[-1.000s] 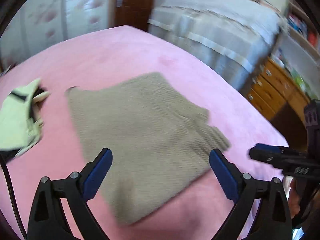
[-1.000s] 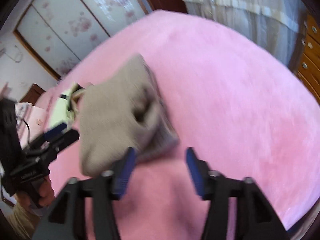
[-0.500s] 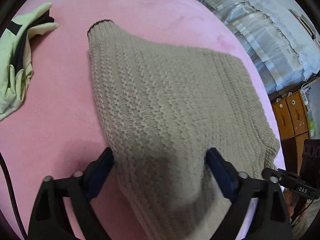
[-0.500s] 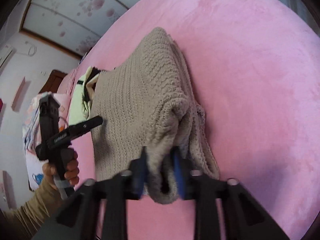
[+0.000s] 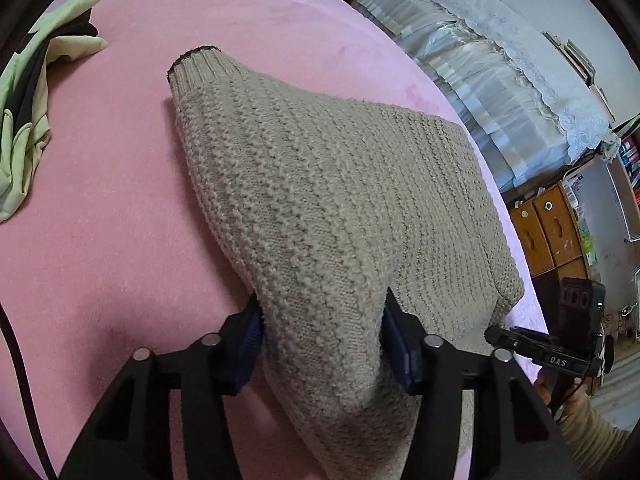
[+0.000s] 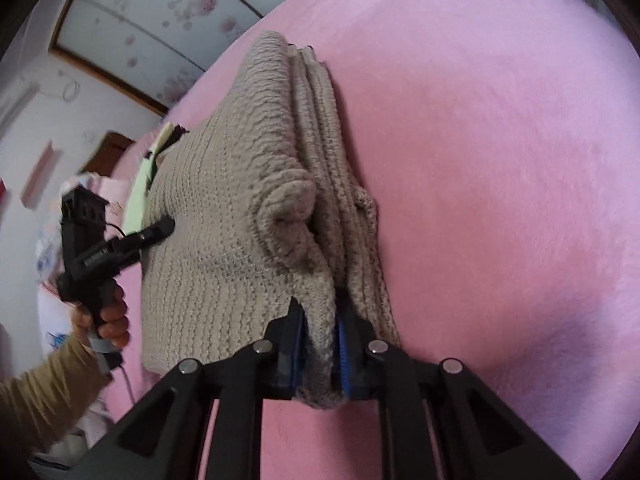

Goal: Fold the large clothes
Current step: 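Close both tools on the edge of the folded cardigan, then open both tools and release the folded cardigan onto the bed, then close both tools on the cardigan's folded edge and lift it, then carry the lifted cardigan with both tools onto the pale green garment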

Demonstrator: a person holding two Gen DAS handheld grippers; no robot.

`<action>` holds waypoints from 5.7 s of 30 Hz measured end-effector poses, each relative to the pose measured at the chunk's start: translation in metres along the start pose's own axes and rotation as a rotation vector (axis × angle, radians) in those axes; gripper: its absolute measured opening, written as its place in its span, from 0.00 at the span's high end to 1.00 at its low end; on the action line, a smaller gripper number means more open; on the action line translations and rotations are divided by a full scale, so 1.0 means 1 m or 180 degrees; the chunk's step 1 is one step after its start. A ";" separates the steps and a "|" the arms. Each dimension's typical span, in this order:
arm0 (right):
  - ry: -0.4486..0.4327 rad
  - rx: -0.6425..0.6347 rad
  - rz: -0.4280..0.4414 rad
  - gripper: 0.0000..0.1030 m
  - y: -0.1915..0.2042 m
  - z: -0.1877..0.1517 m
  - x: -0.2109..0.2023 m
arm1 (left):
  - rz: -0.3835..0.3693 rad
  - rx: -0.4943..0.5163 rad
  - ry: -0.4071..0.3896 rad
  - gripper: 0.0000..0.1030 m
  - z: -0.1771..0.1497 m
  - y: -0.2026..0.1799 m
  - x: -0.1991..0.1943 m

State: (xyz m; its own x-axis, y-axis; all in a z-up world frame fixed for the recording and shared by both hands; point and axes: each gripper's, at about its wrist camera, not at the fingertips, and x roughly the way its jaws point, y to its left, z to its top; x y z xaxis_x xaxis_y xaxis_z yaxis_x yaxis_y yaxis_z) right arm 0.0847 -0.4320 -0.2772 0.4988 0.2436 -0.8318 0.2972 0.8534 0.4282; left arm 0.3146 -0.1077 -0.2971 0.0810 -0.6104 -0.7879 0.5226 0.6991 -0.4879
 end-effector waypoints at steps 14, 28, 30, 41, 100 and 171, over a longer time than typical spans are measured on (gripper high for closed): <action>-0.0398 -0.0380 -0.0494 0.37 0.051 0.151 0.007 | 0.0457 -0.0056 -0.0242 0.21 0.081 -0.017 -0.029; -0.0134 0.0047 -0.0409 0.68 -0.002 0.181 0.064 | 0.0671 -0.0113 -0.0292 0.20 0.093 0.014 0.012; -0.0187 0.0013 -0.0428 0.66 0.000 0.179 0.052 | 0.0700 -0.0150 -0.0274 0.20 0.093 0.012 0.006; -0.0333 0.0175 -0.0350 0.64 0.040 0.148 -0.039 | 0.1063 0.0077 -0.0314 0.19 0.072 -0.057 -0.069; 0.0407 -0.0664 -0.0425 0.24 0.052 0.087 -0.042 | 0.1425 -0.0835 0.0107 0.10 -0.025 -0.111 -0.050; 0.0623 -0.0309 0.0818 0.61 0.161 0.053 -0.009 | 0.0389 -0.0729 -0.0025 0.56 -0.022 -0.021 -0.164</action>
State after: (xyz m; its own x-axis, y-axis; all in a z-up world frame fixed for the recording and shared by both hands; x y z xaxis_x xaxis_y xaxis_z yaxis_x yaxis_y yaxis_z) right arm 0.1712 -0.3212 -0.1823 0.3788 0.5323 -0.7570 0.0983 0.7902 0.6049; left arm 0.2720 -0.0145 -0.1661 0.1389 -0.5185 -0.8438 0.3027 0.8335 -0.4623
